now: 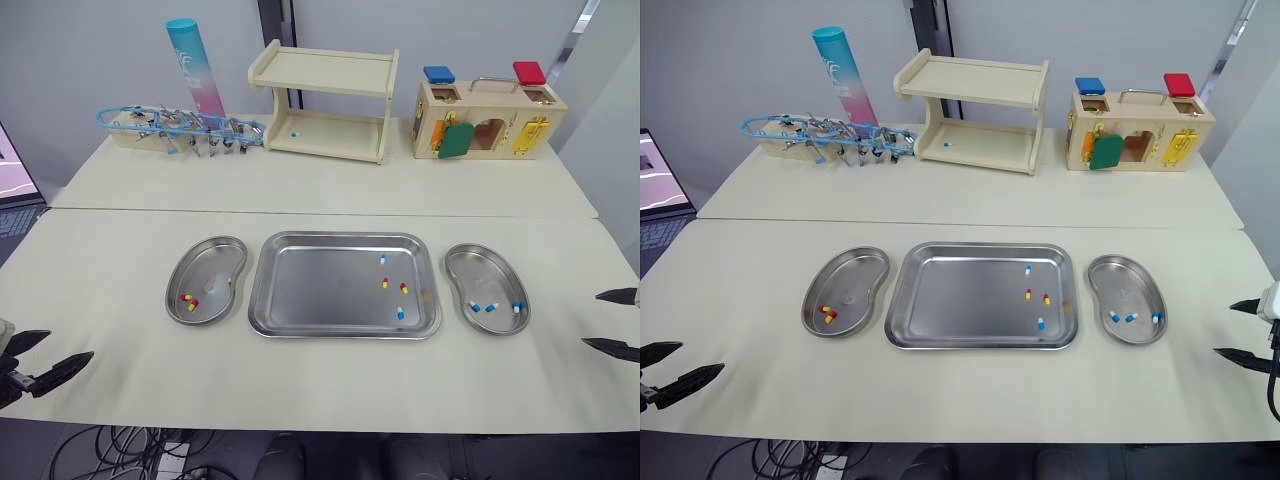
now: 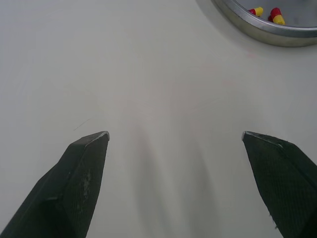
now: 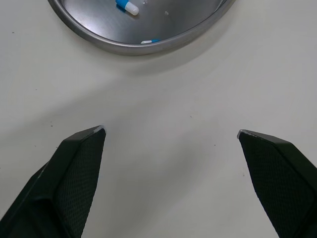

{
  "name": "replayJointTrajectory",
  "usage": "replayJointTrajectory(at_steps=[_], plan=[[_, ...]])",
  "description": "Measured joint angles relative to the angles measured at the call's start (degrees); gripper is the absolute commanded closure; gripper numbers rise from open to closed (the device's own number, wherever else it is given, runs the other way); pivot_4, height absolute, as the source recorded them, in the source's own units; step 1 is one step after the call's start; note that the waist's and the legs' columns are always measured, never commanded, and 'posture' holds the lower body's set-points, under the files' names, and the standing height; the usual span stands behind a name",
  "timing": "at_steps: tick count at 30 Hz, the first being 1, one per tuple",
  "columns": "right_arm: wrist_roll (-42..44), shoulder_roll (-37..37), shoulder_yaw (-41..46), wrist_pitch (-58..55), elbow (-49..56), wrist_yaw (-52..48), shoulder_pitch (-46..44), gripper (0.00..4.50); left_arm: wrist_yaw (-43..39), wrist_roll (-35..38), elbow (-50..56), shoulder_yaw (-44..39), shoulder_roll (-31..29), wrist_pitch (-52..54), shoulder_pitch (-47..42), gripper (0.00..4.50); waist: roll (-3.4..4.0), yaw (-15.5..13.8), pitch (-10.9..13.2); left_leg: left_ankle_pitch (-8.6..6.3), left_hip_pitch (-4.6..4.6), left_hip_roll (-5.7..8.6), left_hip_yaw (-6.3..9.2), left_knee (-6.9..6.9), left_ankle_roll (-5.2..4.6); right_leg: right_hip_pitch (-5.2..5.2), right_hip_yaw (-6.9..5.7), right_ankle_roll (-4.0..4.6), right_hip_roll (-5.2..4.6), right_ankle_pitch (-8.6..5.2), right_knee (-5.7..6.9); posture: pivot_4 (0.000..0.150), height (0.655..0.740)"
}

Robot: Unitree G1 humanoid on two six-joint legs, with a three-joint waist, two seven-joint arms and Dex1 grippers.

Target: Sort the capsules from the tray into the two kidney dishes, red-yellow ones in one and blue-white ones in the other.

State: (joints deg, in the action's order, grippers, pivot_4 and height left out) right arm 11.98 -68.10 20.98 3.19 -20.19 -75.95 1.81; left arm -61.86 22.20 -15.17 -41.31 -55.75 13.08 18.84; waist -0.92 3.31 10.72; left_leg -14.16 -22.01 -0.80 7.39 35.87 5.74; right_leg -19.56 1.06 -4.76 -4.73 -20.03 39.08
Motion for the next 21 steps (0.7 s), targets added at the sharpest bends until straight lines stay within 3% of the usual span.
replayJointTrajectory(at_steps=[21], plan=[[0.06,0.03,-1.95,-0.16,0.69,1.26,-0.19,0.0,-0.66,0.01,-2.42,-0.73,-0.12,-1.0,-1.88,0.04,0.0,-0.01,0.0,0.0,0.01,0.0,0.0,0.0,0.0,0.0,0.0,0.0,0.0,0.0,0.0,0.15,0.74]])
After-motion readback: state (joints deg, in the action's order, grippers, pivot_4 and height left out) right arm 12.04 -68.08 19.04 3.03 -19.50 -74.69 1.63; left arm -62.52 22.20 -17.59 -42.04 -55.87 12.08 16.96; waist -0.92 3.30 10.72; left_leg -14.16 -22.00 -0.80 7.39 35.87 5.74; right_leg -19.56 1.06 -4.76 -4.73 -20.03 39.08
